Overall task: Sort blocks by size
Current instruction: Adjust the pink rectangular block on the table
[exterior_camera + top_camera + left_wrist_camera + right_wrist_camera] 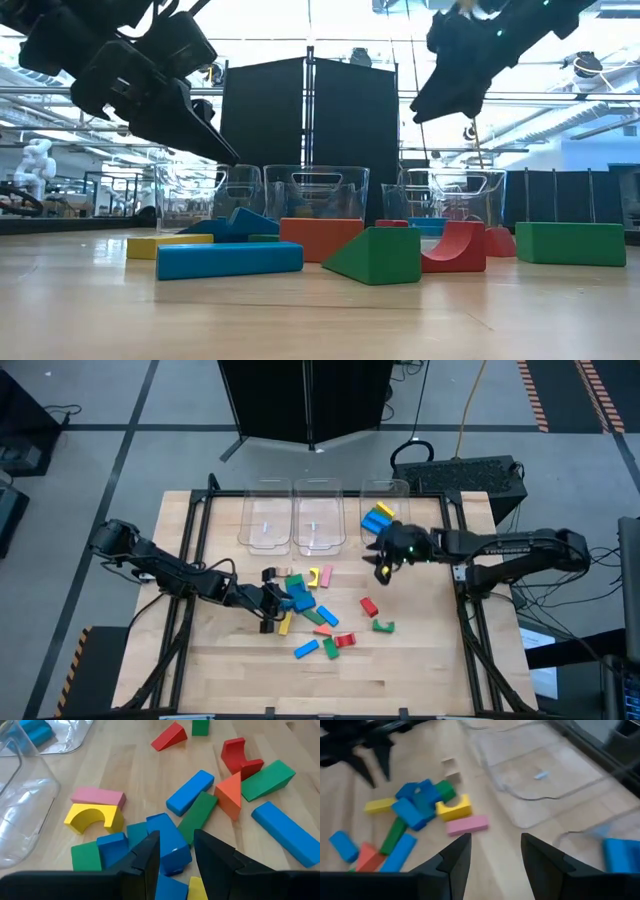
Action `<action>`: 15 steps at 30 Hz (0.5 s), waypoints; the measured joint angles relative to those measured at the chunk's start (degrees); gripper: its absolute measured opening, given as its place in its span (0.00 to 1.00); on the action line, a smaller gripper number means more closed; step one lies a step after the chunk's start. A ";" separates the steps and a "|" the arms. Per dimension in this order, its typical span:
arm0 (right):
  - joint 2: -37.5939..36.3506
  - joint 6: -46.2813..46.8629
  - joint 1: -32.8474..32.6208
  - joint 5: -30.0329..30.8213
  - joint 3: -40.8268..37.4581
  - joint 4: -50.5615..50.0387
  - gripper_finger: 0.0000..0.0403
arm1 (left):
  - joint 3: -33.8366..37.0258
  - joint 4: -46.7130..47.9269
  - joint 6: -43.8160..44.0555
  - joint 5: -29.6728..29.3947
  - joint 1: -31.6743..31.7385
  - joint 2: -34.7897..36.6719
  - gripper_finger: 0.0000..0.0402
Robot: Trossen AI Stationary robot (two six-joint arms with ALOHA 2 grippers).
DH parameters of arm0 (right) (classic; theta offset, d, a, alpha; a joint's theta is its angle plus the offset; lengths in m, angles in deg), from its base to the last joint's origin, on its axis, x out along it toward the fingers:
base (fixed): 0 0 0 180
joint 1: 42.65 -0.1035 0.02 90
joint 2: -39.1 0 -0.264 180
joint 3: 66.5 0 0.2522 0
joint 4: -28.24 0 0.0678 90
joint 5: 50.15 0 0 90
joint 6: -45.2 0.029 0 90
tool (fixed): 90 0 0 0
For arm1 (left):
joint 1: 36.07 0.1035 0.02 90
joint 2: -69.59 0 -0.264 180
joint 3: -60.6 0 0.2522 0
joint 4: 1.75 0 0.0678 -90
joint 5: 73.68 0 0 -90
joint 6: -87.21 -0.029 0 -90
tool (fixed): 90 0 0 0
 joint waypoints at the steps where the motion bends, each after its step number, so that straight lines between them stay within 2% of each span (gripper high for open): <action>1: 0.02 -0.11 -1.44 0.68 0.00 0.41 0.40 | 0.00 0.00 0.00 0.01 0.00 0.00 0.31; 7: 1.15 -1.21 -7.91 1.73 0.11 3.60 0.40 | 0.00 -0.08 0.13 -0.60 0.00 0.00 0.31; 15: 4.00 -2.60 -12.07 3.24 0.11 7.60 0.40 | 0.00 -0.28 0.48 -3.18 0.00 0.00 0.31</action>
